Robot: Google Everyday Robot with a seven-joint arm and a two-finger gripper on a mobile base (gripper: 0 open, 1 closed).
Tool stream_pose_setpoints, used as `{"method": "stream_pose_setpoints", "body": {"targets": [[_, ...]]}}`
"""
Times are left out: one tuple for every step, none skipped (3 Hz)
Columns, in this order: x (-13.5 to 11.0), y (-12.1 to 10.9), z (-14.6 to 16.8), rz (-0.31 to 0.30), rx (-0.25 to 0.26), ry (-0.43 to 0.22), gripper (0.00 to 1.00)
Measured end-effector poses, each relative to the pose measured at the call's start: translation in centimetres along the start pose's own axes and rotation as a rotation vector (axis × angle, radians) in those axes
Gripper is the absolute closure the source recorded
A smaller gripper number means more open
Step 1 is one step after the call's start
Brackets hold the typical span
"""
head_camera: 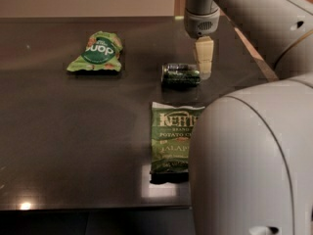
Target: Knock green can over
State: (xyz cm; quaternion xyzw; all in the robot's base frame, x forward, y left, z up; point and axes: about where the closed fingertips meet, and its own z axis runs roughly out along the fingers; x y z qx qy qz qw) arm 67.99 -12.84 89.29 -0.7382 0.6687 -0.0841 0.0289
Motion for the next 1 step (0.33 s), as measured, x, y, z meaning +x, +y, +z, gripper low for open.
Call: {"method": "stream_pose_setpoints", "body": {"targets": [[-0.02, -0.07, 0.02, 0.000, 0.002, -0.001, 0.00]]}}
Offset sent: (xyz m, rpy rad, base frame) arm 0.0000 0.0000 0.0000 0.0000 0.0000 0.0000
